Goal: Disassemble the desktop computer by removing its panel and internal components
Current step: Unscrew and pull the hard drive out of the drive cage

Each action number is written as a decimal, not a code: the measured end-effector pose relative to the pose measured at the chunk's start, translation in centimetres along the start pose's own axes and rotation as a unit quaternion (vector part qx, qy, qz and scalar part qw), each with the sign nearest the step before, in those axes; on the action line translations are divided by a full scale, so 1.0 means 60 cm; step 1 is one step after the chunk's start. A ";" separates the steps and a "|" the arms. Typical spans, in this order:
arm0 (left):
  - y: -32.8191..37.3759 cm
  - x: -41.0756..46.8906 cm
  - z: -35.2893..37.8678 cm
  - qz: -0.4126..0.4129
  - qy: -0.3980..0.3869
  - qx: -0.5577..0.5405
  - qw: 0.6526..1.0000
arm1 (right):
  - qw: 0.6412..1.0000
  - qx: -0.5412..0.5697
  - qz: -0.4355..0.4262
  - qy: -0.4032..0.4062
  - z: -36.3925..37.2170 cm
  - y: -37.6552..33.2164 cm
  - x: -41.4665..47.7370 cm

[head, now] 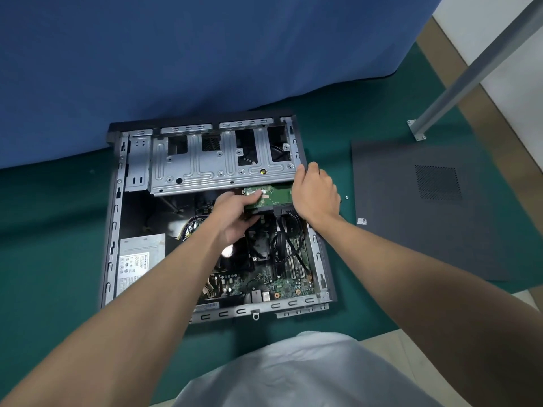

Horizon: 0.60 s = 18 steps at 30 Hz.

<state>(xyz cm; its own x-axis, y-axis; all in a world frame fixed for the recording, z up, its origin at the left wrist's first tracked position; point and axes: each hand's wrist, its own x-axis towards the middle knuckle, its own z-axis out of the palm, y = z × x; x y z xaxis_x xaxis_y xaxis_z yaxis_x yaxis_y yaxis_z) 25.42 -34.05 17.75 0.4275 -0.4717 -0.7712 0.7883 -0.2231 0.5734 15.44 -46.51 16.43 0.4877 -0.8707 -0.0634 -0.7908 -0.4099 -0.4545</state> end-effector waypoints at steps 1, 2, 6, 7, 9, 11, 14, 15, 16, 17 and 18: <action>0.000 -0.002 -0.006 -0.008 -0.014 0.007 1.000 | 1.000 0.001 0.000 0.000 0.000 0.000 0.000; 0.000 -0.004 -0.010 -0.017 -0.029 0.014 0.999 | 1.000 0.000 0.001 0.001 0.000 0.000 -0.001; -0.005 -0.018 -0.015 -0.056 -0.090 0.017 0.994 | 1.000 -0.005 0.011 -0.011 -0.003 -0.001 -0.006; -0.008 -0.020 -0.014 -0.063 -0.096 0.016 0.993 | 1.000 -0.004 0.015 -0.018 -0.003 0.000 -0.007; -0.013 -0.025 -0.011 -0.069 -0.101 0.021 0.992 | 0.999 -0.002 0.022 -0.034 -0.007 0.000 -0.010; -0.014 -0.029 -0.009 -0.066 -0.099 0.044 0.992 | 0.998 -0.005 0.025 -0.049 -0.011 -0.001 -0.012; -0.012 -0.039 -0.011 -0.076 -0.089 0.089 0.989 | 0.997 -0.009 0.026 -0.070 -0.018 0.000 -0.018; -0.014 -0.040 -0.015 -0.081 -0.084 0.102 0.988 | 0.997 -0.010 0.027 -0.076 -0.020 0.001 -0.019; -0.017 -0.042 -0.019 -0.086 -0.074 0.108 0.988 | 0.996 -0.013 0.028 -0.081 -0.023 0.002 -0.020; -0.020 -0.046 -0.025 -0.088 -0.058 0.104 0.989 | 0.996 -0.018 0.029 -0.084 -0.025 0.003 -0.020; -0.022 -0.051 -0.030 -0.088 -0.043 0.086 0.991 | 0.996 -0.022 0.031 -0.087 -0.027 0.002 -0.021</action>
<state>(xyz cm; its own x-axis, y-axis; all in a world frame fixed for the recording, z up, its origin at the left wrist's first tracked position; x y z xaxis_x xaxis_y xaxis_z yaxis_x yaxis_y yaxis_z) 23.86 -30.77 18.84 0.2450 -0.4825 -0.8409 0.7570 -0.4467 0.4768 14.12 -45.93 17.91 0.4913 -0.8361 -0.2442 -0.8347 -0.3718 -0.4063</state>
